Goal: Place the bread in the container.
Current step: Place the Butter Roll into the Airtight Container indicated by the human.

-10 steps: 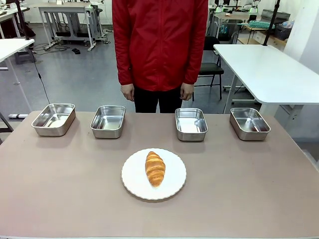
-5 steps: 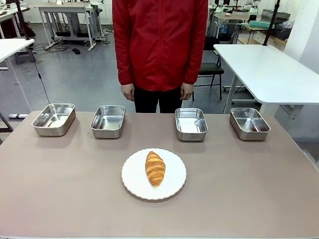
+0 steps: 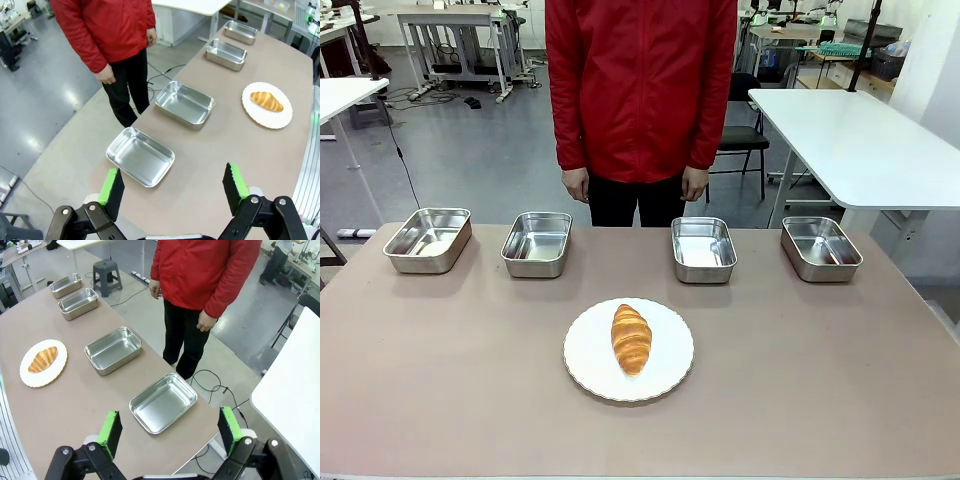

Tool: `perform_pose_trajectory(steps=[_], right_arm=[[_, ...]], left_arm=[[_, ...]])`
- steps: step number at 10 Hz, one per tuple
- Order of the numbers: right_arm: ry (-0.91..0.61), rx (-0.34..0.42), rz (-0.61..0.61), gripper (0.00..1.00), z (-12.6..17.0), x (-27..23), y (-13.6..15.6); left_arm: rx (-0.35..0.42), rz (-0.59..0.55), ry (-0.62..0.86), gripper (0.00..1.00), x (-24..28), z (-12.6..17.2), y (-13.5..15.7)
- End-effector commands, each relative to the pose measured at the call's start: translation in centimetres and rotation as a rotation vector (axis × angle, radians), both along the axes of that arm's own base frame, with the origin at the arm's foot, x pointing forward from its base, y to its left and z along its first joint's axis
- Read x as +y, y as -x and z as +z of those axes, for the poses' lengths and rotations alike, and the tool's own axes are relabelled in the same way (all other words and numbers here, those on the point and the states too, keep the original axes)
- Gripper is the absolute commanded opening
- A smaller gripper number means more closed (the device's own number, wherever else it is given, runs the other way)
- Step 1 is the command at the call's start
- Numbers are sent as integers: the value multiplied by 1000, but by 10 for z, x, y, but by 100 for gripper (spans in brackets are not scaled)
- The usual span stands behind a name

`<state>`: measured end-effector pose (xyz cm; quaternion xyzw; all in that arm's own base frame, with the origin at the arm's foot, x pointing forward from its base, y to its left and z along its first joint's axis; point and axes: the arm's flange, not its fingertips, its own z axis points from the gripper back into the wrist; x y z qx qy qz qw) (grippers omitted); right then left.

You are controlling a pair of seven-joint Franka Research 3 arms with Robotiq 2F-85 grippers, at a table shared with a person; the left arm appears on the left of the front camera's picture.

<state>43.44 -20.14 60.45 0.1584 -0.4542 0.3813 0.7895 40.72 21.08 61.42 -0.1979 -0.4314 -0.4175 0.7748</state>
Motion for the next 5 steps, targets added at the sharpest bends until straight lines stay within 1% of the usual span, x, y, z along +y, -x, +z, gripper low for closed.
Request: perform_pose_trajectory(steps=[1, 5], right_arm=[[0, -1, 1, 100, 1, 0, 0], [0, -1, 1, 100, 1, 0, 0]], left_arm=[[-2, -9, 6, 100, 1, 2, 3], [-2, -9, 6, 100, 1, 2, 3]])
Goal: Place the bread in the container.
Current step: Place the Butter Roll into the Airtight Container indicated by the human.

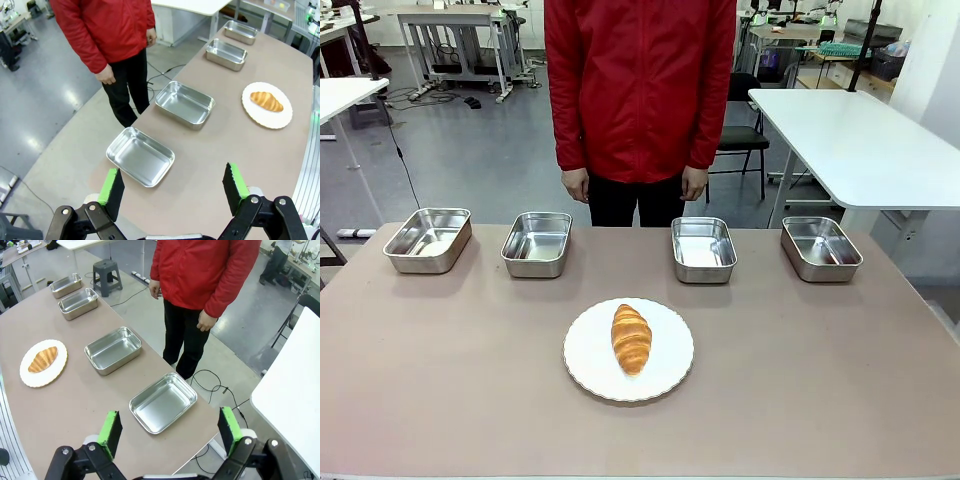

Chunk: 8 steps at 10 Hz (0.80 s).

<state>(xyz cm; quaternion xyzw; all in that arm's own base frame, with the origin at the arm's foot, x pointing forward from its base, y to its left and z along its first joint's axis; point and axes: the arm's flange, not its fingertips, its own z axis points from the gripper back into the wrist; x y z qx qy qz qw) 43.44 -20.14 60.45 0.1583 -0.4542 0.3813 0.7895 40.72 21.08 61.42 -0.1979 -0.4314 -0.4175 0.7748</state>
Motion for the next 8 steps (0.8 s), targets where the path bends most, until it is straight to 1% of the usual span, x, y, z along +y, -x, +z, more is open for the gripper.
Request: perform_pose_trajectory(steps=[1, 8], right_arm=[[0, -1, 1, 100, 1, 0, 0], [0, -1, 1, 100, 1, 0, 0]], left_arm=[[-2, -9, 6, 100, 1, 2, 3], [-2, -9, 6, 100, 1, 2, 3]])
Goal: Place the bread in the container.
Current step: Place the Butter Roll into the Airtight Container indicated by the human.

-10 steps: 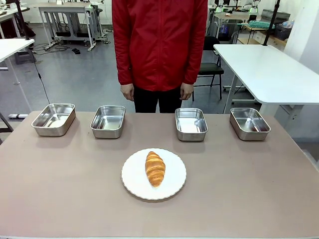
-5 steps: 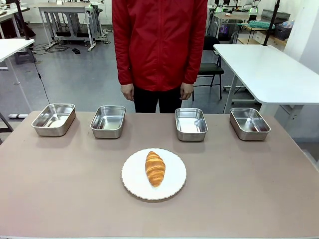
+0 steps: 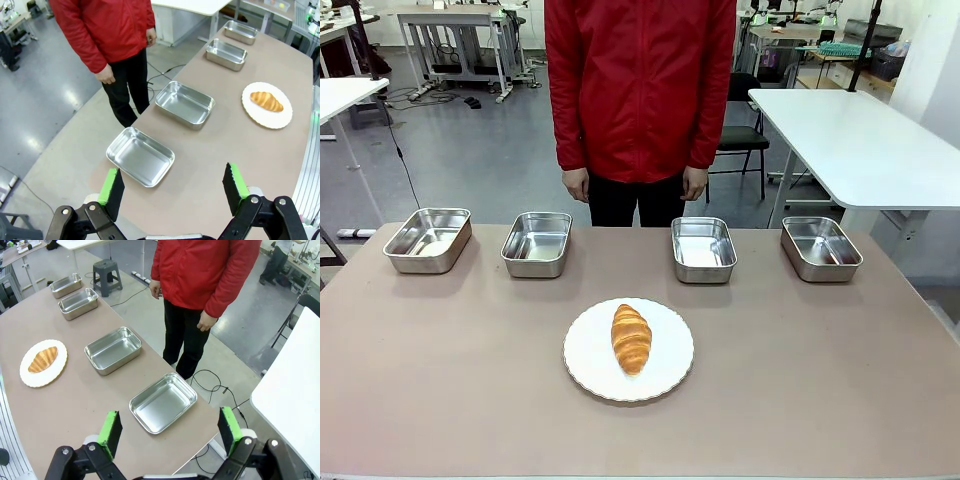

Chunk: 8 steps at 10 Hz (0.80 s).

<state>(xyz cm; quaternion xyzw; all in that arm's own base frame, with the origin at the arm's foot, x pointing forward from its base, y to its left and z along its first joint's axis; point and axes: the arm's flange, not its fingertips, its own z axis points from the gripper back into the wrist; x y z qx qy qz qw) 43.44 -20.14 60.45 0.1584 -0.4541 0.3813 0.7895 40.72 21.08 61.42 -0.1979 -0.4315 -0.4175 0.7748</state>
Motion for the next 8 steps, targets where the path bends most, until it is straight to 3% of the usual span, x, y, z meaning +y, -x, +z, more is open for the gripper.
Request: perform_pose_trajectory(steps=[1, 8], right_arm=[[0, -1, 1, 100, 1, 0, 0], [0, -1, 1, 100, 1, 0, 0]], left_arm=[[-2, -9, 6, 100, 1, 2, 3], [-2, -9, 6, 100, 1, 2, 3]])
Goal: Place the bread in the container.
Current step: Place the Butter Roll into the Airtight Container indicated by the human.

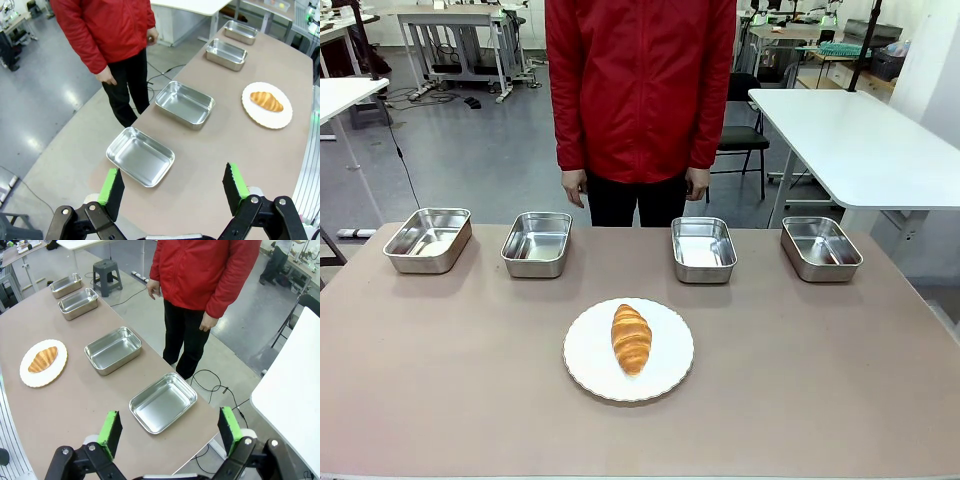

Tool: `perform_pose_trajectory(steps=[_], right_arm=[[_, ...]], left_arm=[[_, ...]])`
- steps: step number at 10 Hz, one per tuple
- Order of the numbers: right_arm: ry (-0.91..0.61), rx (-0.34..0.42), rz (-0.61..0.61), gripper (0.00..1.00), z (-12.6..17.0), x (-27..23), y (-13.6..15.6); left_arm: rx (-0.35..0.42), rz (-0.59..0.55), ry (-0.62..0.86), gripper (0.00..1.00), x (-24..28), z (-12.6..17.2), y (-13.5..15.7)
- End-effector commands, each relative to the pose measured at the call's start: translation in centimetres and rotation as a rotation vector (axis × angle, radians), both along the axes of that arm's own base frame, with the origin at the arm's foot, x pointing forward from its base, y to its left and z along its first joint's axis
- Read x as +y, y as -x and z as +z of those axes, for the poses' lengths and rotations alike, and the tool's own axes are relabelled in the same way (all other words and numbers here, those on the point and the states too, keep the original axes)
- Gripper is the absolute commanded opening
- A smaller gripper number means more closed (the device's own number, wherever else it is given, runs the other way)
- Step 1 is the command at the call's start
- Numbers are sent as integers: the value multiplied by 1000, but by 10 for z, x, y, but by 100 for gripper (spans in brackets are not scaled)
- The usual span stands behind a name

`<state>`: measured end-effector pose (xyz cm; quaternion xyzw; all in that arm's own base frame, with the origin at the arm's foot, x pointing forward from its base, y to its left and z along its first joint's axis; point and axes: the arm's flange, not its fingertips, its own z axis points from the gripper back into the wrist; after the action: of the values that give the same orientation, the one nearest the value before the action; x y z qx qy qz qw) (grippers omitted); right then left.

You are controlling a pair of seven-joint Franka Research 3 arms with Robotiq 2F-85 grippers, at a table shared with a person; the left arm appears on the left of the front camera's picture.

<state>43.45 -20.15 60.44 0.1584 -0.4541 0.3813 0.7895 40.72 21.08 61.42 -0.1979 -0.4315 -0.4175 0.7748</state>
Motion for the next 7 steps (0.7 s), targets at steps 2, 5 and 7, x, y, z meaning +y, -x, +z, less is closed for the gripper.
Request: perform_pose_trajectory(steps=[2, 5, 7], right_arm=[[0, -2, 1, 100, 1, 0, 0], [0, -2, 1, 100, 1, 0, 0], [0, -2, 1, 100, 1, 0, 0]], left_arm=[[-2, -9, 6, 100, 1, 2, 3], [-2, -9, 6, 100, 1, 2, 3], [-2, -9, 6, 100, 1, 2, 3]])
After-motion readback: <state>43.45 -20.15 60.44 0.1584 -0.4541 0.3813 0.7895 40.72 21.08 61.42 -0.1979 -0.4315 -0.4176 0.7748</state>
